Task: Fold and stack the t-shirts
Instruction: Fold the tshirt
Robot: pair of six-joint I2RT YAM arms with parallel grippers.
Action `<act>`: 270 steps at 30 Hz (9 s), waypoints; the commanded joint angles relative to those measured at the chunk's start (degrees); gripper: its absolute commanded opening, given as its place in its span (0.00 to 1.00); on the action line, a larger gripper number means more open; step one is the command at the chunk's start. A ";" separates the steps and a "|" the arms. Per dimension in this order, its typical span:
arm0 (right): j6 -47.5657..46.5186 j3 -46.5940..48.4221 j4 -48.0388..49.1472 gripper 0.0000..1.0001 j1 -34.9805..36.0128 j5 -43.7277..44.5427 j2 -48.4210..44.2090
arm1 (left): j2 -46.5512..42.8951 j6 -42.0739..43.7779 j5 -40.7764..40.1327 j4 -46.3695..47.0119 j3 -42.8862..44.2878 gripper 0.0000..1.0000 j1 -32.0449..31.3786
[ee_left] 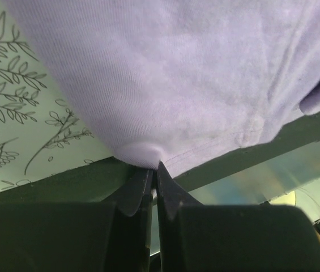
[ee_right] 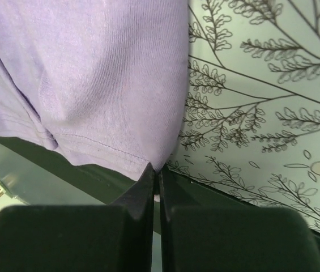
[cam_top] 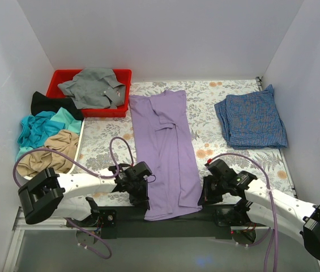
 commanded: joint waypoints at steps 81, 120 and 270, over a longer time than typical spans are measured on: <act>-35.18 48.93 9.91 0.57 -17.25 0.50 44.72 | 20.61 28.56 7.76 1.18 34.88 0.73 33.77; -38.08 56.30 8.33 0.56 -15.93 3.93 59.12 | 35.02 31.29 -4.34 -0.48 42.16 0.64 31.57; -38.60 96.21 -14.17 0.01 -27.18 -22.79 82.86 | 39.68 26.37 -1.36 -9.63 58.60 0.00 46.77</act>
